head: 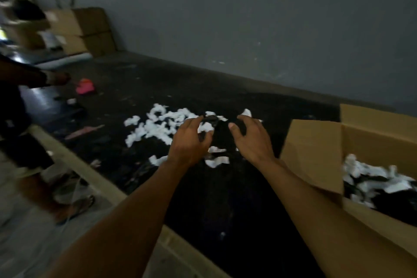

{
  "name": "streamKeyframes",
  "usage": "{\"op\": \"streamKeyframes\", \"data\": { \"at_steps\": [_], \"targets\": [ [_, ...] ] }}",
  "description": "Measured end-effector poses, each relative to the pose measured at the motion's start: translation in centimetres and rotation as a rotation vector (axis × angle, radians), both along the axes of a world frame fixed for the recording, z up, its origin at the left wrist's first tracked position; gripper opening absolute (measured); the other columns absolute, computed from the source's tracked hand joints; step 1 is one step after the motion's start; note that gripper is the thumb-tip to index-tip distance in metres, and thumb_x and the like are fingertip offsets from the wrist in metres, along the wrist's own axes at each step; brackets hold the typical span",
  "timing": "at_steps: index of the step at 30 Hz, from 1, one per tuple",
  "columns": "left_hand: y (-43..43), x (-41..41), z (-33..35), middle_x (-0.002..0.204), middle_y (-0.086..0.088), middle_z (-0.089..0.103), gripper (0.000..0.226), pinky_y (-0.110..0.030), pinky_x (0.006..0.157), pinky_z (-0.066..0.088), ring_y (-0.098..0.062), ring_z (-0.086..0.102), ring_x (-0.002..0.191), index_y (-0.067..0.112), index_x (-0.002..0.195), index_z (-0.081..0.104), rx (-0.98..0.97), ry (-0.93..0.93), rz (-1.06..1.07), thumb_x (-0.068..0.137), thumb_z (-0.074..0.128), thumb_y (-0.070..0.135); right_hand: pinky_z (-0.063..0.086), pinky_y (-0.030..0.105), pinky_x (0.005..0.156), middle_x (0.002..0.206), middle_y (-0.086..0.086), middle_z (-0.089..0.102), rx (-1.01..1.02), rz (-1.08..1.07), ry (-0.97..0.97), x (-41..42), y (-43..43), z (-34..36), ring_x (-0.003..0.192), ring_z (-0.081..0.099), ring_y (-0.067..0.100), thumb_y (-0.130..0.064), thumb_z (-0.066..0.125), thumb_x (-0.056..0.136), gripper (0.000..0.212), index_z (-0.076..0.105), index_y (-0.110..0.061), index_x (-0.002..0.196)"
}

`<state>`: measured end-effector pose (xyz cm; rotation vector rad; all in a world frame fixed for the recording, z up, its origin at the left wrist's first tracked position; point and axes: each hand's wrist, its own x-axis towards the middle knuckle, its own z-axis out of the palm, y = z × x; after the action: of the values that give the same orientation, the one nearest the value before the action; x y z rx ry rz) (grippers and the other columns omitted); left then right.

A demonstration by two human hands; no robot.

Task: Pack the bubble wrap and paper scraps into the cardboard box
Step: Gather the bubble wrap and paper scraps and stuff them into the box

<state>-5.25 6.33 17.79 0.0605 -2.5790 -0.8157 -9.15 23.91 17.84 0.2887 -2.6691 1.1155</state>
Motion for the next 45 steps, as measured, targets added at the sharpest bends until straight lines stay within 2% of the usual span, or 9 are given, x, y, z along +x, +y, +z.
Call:
{"op": "streamKeyframes", "data": {
  "at_steps": [3, 12, 19, 26, 32, 35, 38, 41, 45],
  "targets": [
    [-7.1, 2.2, -1.0, 0.134, -0.007, 0.055, 0.052, -0.032, 0.104, 0.039, -0.021, 0.052, 0.121, 0.013, 0.136, 0.050, -0.013, 0.007, 0.046, 0.090, 0.061, 0.035, 0.035, 0.033, 0.106, 0.137, 0.007, 0.052, -0.037, 0.050, 0.009, 1.1, -7.2, -1.2, 0.128, 0.045, 0.024, -0.050, 0.050, 0.093, 0.050, 0.051, -0.022, 0.133],
    [-24.8, 6.5, -5.4, 0.134, -0.010, 0.051, 0.043, -0.035, 0.101, 0.041, -0.023, 0.052, 0.120, 0.016, 0.137, 0.048, -0.065, -0.138, 0.118, 0.095, 0.053, 0.024, 0.032, 0.037, 0.109, 0.146, 0.008, 0.039, 0.009, 0.081, -0.112, 5.4, -23.3, -6.7, 0.134, 0.037, 0.027, -0.046, 0.053, 0.093, 0.057, 0.039, -0.020, 0.142],
    [-28.3, 4.2, -10.4, 0.133, -0.011, 0.052, 0.042, -0.032, 0.099, 0.040, -0.024, 0.053, 0.119, 0.014, 0.136, 0.051, -0.046, -0.181, 0.081, 0.094, 0.054, 0.017, 0.039, 0.042, 0.104, 0.145, 0.008, 0.038, 0.132, 0.078, -0.120, 3.7, -27.6, -11.4, 0.130, 0.037, 0.031, -0.043, 0.054, 0.092, 0.053, 0.042, -0.024, 0.140],
    [-30.3, -2.8, -14.7, 0.136, -0.015, 0.047, 0.047, -0.036, 0.103, 0.040, -0.029, 0.047, 0.123, 0.010, 0.134, 0.051, -0.041, -0.154, 0.108, 0.088, 0.062, 0.016, 0.036, 0.047, 0.103, 0.143, 0.013, 0.040, 0.242, -0.006, -0.023, -3.6, -30.1, -16.5, 0.128, 0.036, 0.036, -0.042, 0.061, 0.088, 0.052, 0.051, -0.023, 0.134],
    [-31.9, -9.6, -18.0, 0.148, -0.016, 0.032, 0.056, -0.050, 0.112, 0.032, -0.035, 0.026, 0.139, 0.019, 0.137, 0.046, -0.176, -0.199, 0.083, 0.085, 0.066, 0.023, 0.043, 0.043, 0.074, 0.111, 0.010, 0.052, 0.418, -0.072, -0.029, -7.4, -32.2, -21.0, 0.101, 0.049, 0.032, -0.054, 0.057, 0.081, 0.038, 0.059, -0.025, 0.104],
    [-32.6, -12.7, -18.9, 0.151, -0.015, 0.028, 0.058, -0.052, 0.114, 0.026, -0.038, 0.020, 0.140, 0.021, 0.137, 0.045, -0.227, -0.225, 0.089, 0.083, 0.068, 0.025, 0.043, 0.044, 0.074, 0.099, 0.013, 0.054, 0.427, -0.034, -0.058, -8.5, -32.1, -23.0, 0.092, 0.049, 0.034, -0.044, 0.064, 0.082, 0.029, 0.059, -0.018, 0.094],
    [-33.3, -14.6, -19.5, 0.150, -0.015, 0.028, 0.059, -0.056, 0.111, 0.030, -0.038, 0.023, 0.139, 0.023, 0.137, 0.043, -0.226, -0.264, 0.061, 0.083, 0.068, 0.027, 0.045, 0.043, 0.070, 0.086, 0.012, 0.055, 0.322, 0.080, -0.015, -9.1, -32.3, -23.6, 0.080, 0.048, 0.031, -0.034, 0.042, 0.092, 0.027, 0.058, -0.012, 0.090],
    [-34.1, -16.1, -19.7, 0.146, -0.016, 0.035, 0.060, -0.059, 0.106, 0.034, -0.037, 0.030, 0.136, 0.023, 0.136, 0.042, -0.225, -0.245, 0.048, 0.083, 0.067, 0.034, 0.043, 0.040, 0.072, 0.089, 0.011, 0.056, 0.188, 0.068, 0.007, -10.6, -33.7, -22.5, 0.085, 0.047, 0.028, -0.020, 0.040, 0.097, 0.020, 0.057, -0.010, 0.100],
    [-35.6, -17.9, -20.2, 0.150, -0.015, 0.031, 0.071, -0.063, 0.107, 0.030, -0.036, 0.027, 0.139, 0.023, 0.141, 0.035, -0.324, -0.286, -0.095, 0.080, 0.069, 0.037, 0.040, 0.040, 0.071, 0.095, 0.012, 0.055, 0.289, -0.121, 0.245, -15.3, -36.2, -20.4, 0.087, 0.046, 0.028, -0.006, 0.049, 0.096, 0.023, 0.060, -0.011, 0.115]
  ]
}}
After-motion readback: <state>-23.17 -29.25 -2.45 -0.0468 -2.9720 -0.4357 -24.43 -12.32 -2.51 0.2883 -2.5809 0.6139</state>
